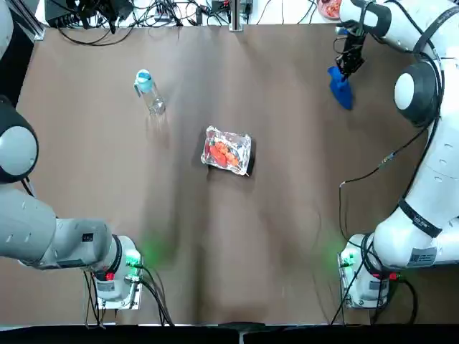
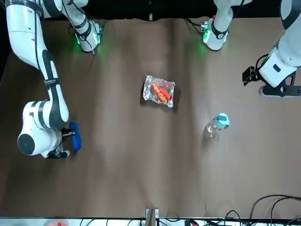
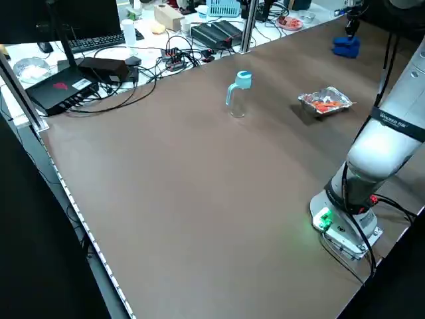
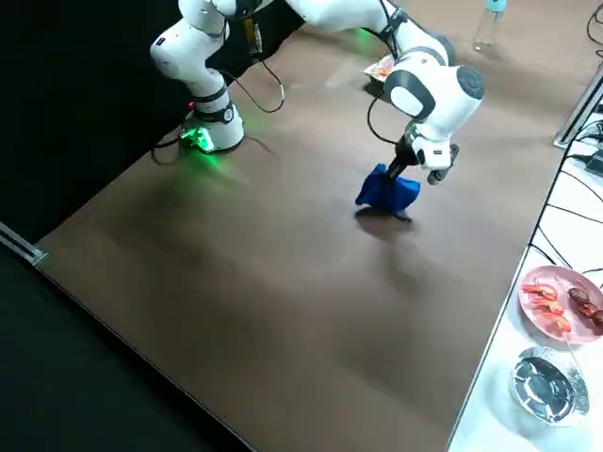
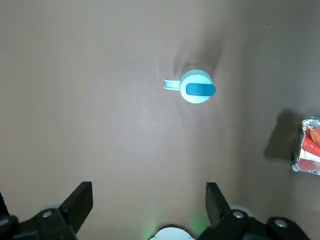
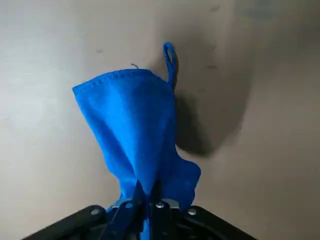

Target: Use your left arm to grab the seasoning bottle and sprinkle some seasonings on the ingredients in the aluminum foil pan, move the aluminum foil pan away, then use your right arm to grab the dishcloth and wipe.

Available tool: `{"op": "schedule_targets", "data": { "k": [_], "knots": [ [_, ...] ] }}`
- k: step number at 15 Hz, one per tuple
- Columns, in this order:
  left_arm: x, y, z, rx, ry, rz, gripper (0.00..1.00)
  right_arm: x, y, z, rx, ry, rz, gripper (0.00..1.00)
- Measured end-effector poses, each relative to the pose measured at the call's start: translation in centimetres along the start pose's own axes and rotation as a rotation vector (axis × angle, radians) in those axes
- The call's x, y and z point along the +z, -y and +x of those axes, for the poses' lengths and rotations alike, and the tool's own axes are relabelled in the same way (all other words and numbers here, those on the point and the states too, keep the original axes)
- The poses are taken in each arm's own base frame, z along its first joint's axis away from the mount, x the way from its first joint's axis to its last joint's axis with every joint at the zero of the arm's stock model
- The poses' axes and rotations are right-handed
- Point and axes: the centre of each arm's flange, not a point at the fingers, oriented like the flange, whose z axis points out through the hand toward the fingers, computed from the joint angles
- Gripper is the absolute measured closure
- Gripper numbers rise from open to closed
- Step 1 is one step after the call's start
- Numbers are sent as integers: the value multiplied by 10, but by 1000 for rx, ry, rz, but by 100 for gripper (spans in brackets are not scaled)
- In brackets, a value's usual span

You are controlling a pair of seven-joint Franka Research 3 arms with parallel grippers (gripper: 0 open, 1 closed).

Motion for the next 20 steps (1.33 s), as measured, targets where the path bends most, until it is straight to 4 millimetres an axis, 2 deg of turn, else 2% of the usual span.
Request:
{"op": "schedule_targets", "data": {
  "k": [3,5,8,10,12,14,20],
  "knots": [
    [0,0,0,0,0,0,1,-14,-32,0,0,-22,-74,94],
    [0,0,0,4,0,0,0,-14,-34,0,9,-24,-76,94],
    [0,0,0,4,-1,0,0,0,-9,3,40,-3,-79,94],
    [-1,0,0,4,-1,-1,0,25,19,9,24,29,-80,94],
    [-1,0,0,4,-1,-1,0,47,36,15,16,53,-54,94],
    [0,3,0,-2,0,-7,0,54,39,16,18,63,-39,94],
    [1,12,1,-15,2,-23,0,54,39,16,34,66,6,94]
  ]
}}
